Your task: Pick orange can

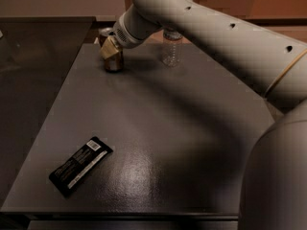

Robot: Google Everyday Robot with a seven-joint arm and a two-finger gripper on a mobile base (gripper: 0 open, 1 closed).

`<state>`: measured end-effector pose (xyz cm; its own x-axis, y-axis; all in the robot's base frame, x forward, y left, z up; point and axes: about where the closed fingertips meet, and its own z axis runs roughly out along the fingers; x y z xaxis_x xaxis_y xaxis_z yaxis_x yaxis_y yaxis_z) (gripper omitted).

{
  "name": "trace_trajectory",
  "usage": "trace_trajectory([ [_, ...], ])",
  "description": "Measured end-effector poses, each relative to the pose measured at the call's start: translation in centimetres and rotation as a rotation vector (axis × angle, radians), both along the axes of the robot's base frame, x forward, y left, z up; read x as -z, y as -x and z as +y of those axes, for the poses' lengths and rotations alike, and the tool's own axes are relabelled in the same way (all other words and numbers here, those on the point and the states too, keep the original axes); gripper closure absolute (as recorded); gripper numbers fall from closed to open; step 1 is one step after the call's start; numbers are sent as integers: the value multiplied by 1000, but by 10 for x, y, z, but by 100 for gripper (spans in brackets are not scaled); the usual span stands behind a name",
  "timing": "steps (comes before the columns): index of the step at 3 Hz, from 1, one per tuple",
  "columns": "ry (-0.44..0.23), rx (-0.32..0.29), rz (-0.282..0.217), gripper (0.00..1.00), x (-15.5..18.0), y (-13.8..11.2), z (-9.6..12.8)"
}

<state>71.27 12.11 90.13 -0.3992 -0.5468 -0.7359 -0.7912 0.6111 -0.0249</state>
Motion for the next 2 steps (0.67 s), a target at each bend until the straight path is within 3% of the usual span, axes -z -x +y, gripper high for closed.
trace_trajectory([
  [1, -46, -18, -31, 88, -20, 11, -9],
  [2, -81, -65, -78, 100, -51, 29, -20],
])
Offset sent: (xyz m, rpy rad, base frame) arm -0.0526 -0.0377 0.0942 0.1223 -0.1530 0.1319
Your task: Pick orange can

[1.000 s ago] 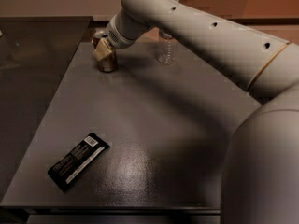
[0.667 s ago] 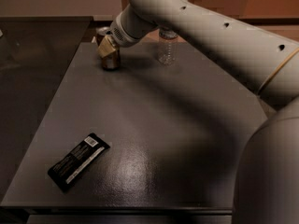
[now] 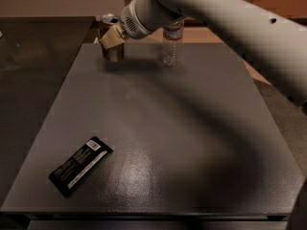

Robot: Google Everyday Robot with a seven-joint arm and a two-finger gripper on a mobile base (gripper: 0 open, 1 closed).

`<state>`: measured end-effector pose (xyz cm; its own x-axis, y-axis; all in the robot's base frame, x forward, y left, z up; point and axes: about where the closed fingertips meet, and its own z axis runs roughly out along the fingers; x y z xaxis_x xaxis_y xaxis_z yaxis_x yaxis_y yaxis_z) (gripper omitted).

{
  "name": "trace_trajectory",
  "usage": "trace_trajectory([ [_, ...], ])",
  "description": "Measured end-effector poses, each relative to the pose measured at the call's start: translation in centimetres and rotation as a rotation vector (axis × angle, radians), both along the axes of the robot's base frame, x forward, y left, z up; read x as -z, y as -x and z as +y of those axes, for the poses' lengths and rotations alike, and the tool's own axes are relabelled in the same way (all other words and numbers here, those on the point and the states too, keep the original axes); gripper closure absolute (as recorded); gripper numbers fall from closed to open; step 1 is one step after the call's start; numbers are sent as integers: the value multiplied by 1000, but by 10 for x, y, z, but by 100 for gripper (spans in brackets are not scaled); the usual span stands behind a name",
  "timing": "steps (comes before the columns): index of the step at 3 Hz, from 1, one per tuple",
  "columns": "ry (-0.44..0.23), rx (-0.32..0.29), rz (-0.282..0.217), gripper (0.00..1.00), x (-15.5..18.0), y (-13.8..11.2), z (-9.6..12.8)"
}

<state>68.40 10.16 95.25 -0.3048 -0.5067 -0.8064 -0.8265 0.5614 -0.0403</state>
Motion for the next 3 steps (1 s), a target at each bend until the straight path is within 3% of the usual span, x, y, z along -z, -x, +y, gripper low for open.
trace_trajectory([
  [2, -11, -189, -133, 100, -64, 38, -10],
  [3, -11, -189, -132, 100, -64, 38, -10],
])
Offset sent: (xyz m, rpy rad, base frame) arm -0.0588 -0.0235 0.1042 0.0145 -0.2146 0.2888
